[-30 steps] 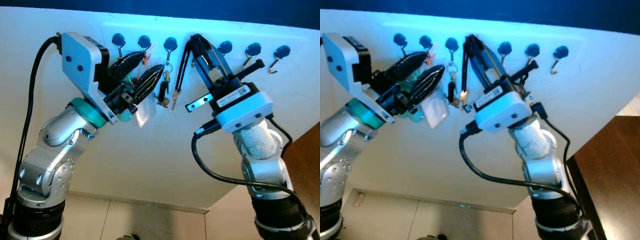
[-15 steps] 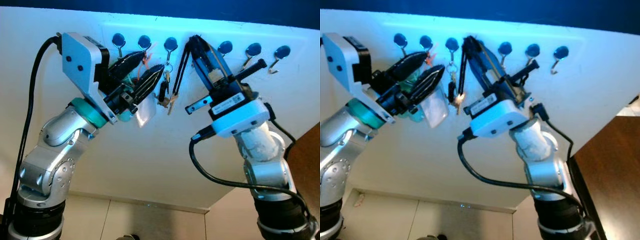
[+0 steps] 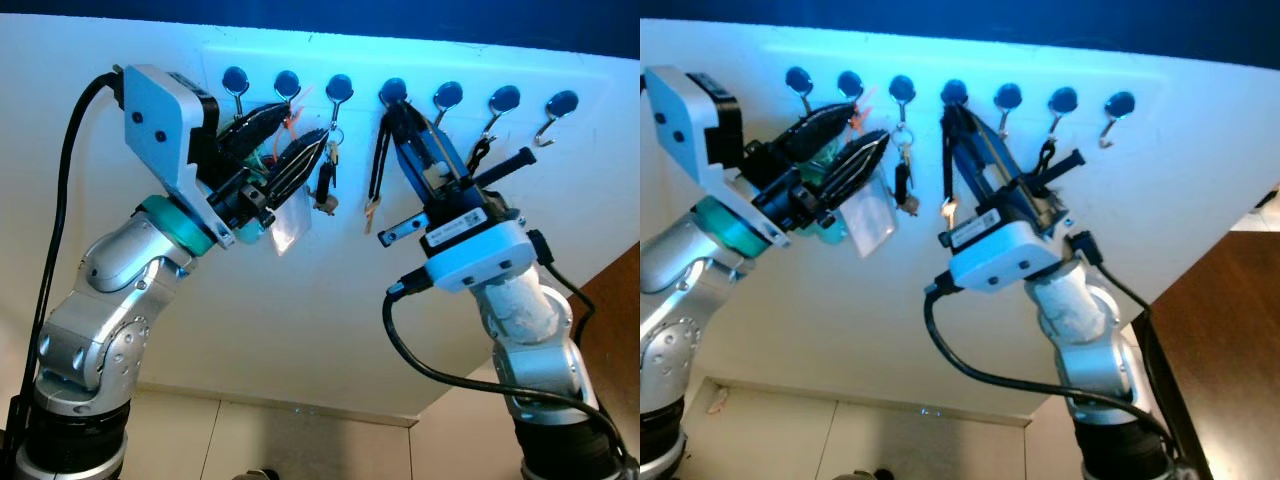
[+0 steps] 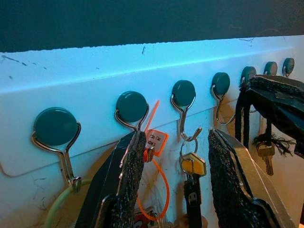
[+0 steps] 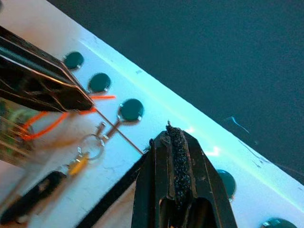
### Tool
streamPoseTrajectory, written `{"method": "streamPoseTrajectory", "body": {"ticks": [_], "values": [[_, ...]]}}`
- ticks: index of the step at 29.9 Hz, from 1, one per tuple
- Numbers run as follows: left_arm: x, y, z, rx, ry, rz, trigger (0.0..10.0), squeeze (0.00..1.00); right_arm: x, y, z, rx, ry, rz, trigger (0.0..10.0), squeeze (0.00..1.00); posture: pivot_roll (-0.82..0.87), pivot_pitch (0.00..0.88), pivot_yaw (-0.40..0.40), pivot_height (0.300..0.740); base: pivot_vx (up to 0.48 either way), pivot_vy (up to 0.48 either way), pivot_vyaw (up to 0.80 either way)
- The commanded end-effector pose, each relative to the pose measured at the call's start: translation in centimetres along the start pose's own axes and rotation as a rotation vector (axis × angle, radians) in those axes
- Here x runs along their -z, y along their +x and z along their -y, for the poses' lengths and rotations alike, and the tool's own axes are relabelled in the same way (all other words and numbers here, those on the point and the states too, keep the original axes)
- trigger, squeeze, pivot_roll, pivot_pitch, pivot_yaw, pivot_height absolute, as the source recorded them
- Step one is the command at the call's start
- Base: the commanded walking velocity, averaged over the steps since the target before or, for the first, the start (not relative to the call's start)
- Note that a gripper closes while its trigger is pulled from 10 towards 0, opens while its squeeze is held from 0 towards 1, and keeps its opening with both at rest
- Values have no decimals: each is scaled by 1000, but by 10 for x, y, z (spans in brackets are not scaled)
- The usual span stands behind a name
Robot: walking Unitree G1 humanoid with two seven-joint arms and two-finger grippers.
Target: Hang keys on a hook
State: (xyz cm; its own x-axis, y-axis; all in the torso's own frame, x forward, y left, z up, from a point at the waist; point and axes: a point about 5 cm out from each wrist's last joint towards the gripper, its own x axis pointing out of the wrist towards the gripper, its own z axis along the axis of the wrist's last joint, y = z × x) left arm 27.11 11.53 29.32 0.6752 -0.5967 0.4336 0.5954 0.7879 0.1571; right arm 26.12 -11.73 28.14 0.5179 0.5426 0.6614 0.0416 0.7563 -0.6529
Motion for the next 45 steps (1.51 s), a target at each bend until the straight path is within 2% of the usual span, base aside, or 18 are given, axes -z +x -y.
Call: {"method": "streamPoseTrajectory", "body": {"ticks": [1,5,12,15,20,22,24,28,34,37,40,42,45], "values": [[3,1,0,7,3,-14,10000,0,2,-3,0,7,-8,-15,10000,0,13,0,92,740,0,0,0],[3,1,0,8,1,-14,10000,0,4,-3,1,15,-9,-26,10000,0,13,0,94,740,0,0,0],[4,0,0,16,-3,-18,10000,0,18,-11,3,60,-9,-126,10000,0,7,0,104,740,0,0,0],[4,0,1,16,-3,-18,10000,0,19,-11,3,65,-7,-135,10000,0,7,0,104,740,0,0,0],[4,0,0,19,-3,-19,10000,0,27,-20,-3,28,-8,-186,10000,0,5,0,106,740,0,0,0],[4,0,0,21,-3,-20,10000,0,31,-29,-16,-60,34,-216,10000,0,7,0,106,740,0,0,0],[4,0,0,21,-3,-20,10000,0,31,-29,-16,-60,34,-216,10000,0,7,0,106,740,0,0,0],[4,0,1,25,-2,-20,10000,0,32,-40,-31,-197,53,-224,10000,0,6,0,107,740,0,0,0],[5,0,1,25,-2,-20,10000,0,32,-41,-33,-224,51,-221,10000,0,6,0,104,740,0,0,0],[6,1,2,24,-3,-21,10000,0,26,-32,-23,-153,34,-166,10000,0,6,0,104,740,0,0,0],[6,0,2,23,-1,-23,10000,0,18,-22,-1,-2,-39,-102,10000,0,10,0,93,740,0,0,0],[6,0,2,23,-1,-23,10000,0,16,-22,2,17,-53,-94,10000,0,12,0,90,740,0,0,0],[6,-2,1,22,1,-25,10000,0,12,-35,13,114,-127,-100,10000,0,8,0,90,740,0,0,0]]}}
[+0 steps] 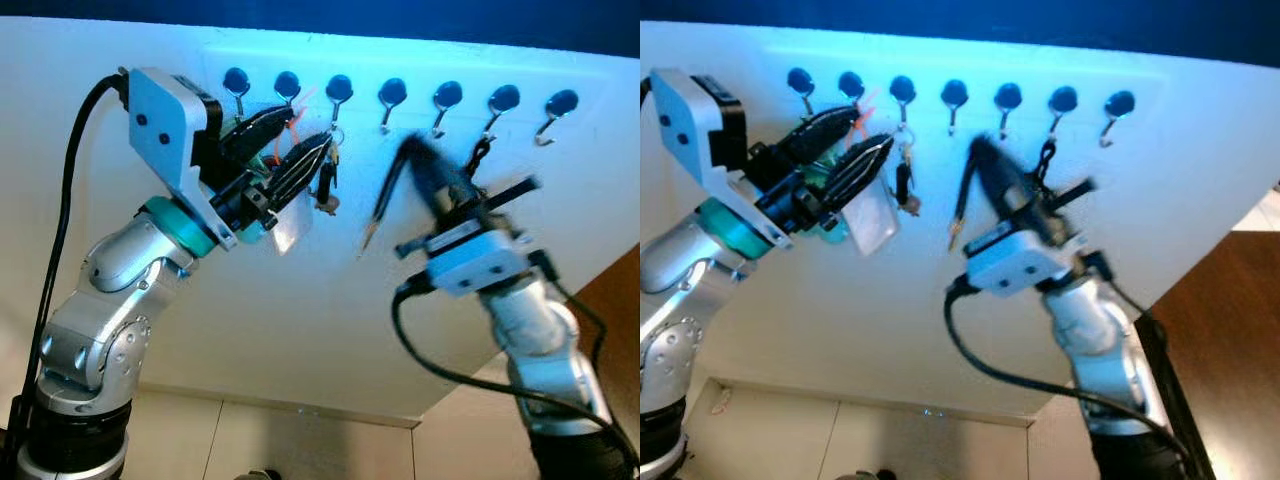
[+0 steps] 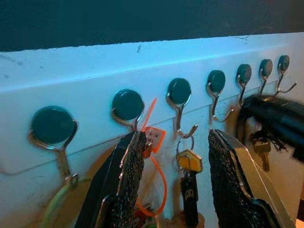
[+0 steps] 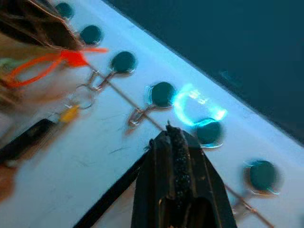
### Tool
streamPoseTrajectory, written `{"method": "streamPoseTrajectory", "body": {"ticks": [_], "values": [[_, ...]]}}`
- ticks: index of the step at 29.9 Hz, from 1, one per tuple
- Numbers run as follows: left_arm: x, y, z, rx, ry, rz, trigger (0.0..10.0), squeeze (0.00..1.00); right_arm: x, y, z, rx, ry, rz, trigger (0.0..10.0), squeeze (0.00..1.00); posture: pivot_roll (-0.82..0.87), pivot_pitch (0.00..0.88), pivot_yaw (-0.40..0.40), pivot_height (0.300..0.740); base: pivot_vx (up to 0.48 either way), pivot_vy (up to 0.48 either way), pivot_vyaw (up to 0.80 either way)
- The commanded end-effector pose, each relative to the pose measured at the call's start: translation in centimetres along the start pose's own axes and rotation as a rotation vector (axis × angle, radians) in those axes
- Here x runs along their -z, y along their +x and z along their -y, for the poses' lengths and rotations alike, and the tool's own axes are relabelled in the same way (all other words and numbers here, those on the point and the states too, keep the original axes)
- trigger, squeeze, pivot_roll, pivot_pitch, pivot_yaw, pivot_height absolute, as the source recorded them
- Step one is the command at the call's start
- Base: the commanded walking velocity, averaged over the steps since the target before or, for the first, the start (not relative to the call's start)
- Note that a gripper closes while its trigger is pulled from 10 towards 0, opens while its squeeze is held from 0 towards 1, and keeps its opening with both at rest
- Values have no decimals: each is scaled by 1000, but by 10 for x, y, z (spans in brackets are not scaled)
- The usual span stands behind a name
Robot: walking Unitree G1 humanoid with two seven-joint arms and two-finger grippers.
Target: Hang keys on a hook
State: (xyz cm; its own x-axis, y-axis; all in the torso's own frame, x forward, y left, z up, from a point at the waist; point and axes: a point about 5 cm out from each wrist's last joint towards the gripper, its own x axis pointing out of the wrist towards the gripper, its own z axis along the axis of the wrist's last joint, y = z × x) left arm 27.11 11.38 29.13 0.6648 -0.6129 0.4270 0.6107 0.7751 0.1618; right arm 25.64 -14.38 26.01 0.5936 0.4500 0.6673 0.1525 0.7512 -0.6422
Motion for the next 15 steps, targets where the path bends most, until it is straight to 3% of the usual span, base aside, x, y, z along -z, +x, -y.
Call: {"method": "streamPoseTrajectory", "body": {"ticks": [1,9,15], "values": [[4,-2,0,2,5,-21,10000,0,-1,-4,7,49,-35,-1,10000,0,8,0,90,740,0,0,0],[5,0,-1,15,3,-29,10000,0,-5,-22,5,64,-70,-10,10000,0,0,0,106,740,0,0,0],[5,0,0,15,5,-28,10000,0,-6,-10,7,85,-92,28,10000,0,1,0,106,740,0,0,0]]}}
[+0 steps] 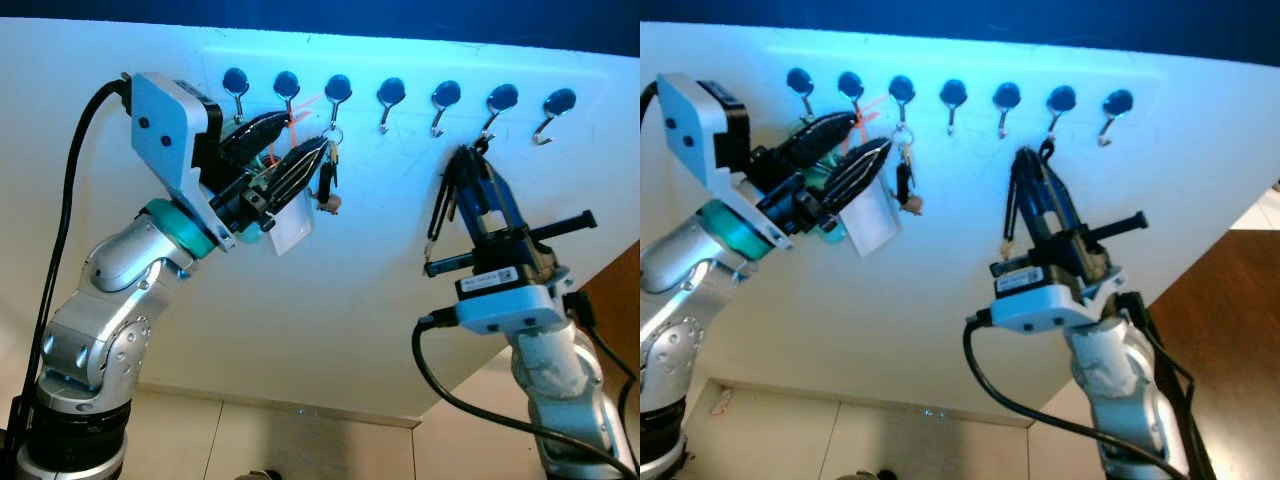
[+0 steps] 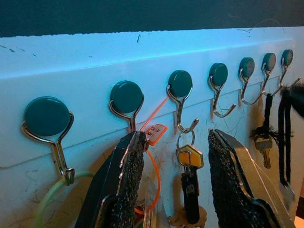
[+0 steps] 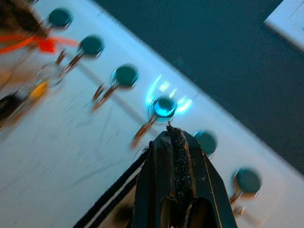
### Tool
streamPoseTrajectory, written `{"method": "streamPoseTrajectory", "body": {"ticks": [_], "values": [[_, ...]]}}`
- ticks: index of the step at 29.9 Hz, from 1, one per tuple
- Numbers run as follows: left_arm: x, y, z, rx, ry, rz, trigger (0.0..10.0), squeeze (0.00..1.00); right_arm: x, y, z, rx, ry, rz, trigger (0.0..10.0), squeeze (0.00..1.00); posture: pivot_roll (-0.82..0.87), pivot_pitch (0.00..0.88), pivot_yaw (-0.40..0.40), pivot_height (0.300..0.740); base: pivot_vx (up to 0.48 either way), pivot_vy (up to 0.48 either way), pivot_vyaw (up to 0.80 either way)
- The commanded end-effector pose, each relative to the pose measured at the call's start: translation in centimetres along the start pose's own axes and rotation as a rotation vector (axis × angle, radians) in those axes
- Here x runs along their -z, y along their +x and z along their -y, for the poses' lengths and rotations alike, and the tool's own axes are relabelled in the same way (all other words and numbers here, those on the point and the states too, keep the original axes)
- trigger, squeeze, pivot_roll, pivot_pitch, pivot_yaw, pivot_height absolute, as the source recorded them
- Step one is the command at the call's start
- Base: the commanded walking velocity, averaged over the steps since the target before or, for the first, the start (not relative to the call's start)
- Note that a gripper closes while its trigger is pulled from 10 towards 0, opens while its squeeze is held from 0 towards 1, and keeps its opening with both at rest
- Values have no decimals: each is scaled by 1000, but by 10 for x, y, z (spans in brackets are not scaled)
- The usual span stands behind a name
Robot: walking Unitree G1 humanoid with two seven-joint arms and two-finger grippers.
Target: Hang keys on a hook
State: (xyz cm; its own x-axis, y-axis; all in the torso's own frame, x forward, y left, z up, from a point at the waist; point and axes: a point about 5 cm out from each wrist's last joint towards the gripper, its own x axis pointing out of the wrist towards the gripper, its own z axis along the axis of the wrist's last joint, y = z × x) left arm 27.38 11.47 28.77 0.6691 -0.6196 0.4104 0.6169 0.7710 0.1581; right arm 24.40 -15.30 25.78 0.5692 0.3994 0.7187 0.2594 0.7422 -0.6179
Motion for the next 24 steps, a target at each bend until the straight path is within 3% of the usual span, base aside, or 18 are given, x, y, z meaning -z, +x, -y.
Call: {"method": "streamPoseTrajectory", "body": {"ticks": [1,3,8,9,11,13,14,16,20,23,24], "values": [[1,0,1,10,12,-9,10000,0,-2,5,0,17,-11,25,10000,0,1,0,106,740,0,0,0],[0,0,2,18,13,-8,10000,0,-3,8,0,25,-15,35,10000,0,9,0,104,740,0,0,0],[-6,-4,11,157,38,-17,10000,0,-6,14,2,43,-16,62,10000,0,11,0,104,740,0,0,0],[-8,-9,19,274,125,-56,10000,0,-7,15,1,42,-13,62,10000,0,16,0,101,740,0,0,0],[-8,-11,20,304,163,-76,10000,0,-6,14,1,41,-13,61,10000,0,16,0,101,740,0,0,0],[-6,-16,21,359,285,-134,10000,0,-5,13,-1,34,-10,53,10000,0,22,0,100,740,0,0,0],[-6,-16,21,359,285,-134,10000,0,-5,13,-1,34,-10,53,10000,0,22,0,100,740,0,0,0],[-6,-19,19,390,376,-173,10000,0,-5,13,-2,33,-6,50,10000,0,25,0,101,740,0,0,0],[-6,-20,16,392,418,-188,10000,0,-5,13,-3,33,-3,53,10000,0,25,0,101,740,0,0,0],[-5,-19,13,360,435,-186,10000,0,-5,13,-4,32,0,54,10000,0,25,0,101,740,0,0,0],[-5,-14,2,266,471,-196,10000,0,-5,14,-5,31,2,53,10000,0,25,0,102,740,0,0,0]]}}
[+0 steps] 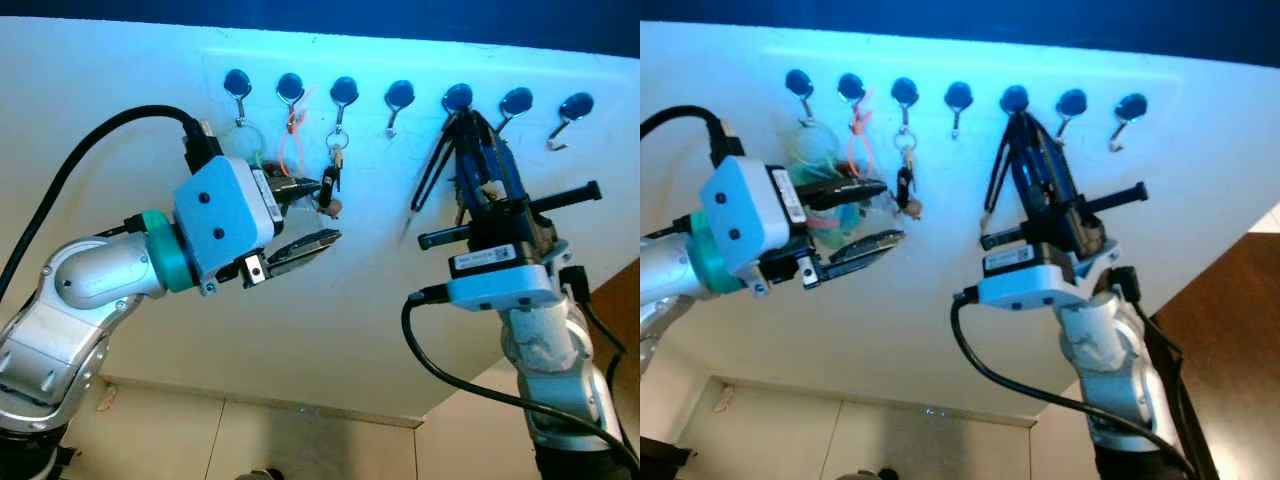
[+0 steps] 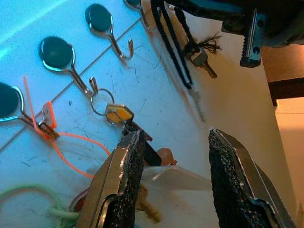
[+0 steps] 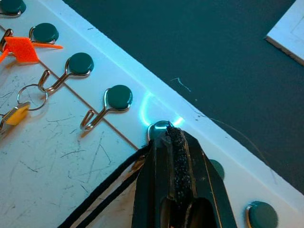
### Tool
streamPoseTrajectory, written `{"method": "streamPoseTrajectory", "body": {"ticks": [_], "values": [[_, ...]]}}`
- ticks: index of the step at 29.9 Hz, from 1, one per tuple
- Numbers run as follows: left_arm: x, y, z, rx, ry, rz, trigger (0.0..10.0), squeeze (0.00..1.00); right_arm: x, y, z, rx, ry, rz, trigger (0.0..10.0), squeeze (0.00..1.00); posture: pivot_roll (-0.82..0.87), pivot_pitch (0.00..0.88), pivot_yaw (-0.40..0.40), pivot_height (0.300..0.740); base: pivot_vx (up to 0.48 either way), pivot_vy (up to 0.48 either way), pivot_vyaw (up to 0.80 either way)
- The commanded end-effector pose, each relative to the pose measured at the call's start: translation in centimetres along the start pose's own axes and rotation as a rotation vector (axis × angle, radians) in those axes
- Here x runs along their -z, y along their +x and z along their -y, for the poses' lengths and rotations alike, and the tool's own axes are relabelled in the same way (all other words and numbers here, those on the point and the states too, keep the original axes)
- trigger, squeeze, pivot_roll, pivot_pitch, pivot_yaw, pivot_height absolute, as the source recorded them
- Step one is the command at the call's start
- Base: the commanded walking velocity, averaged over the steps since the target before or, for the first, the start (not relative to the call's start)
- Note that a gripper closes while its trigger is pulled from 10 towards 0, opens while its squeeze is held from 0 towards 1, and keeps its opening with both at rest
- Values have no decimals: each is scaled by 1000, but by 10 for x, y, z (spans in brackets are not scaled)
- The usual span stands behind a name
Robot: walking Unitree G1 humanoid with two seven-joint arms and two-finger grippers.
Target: Hang keys on a hook
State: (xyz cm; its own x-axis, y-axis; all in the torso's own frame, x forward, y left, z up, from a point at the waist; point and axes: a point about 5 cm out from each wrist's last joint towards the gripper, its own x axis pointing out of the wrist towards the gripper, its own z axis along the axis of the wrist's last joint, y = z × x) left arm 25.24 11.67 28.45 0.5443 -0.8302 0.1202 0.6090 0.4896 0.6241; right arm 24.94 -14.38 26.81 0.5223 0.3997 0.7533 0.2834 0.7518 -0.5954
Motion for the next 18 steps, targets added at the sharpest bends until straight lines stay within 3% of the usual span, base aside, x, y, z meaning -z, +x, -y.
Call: {"method": "streamPoseTrajectory", "body": {"ticks": [1,2,3,6,11,18], "values": [[6,0,-9,-71,25,-39,10000,0,-1,-1,-3,-2,9,5,10000,0,25,0,102,740,0,0,0],[6,0,-9,-71,25,-39,10000,0,-1,-1,-3,-2,9,5,10000,0,25,0,102,740,0,0,0],[11,0,-17,-140,29,-73,10000,0,-1,-1,-3,-3,11,4,10000,0,25,0,102,740,0,0,0],[11,-1,-18,-151,-8,-63,10000,0,-1,-1,-3,-2,13,3,10000,0,25,0,105,740,0,0,0],[-6,-7,-37,-334,-96,69,10000,0,-1,-1,-3,-1,14,3,10000,0,30,0,104,740,0,0,0],[-23,-16,-38,-340,-90,125,10000,0,0,0,-4,0,10,4,10000,0,38,0,104,740,0,0,0]]}}
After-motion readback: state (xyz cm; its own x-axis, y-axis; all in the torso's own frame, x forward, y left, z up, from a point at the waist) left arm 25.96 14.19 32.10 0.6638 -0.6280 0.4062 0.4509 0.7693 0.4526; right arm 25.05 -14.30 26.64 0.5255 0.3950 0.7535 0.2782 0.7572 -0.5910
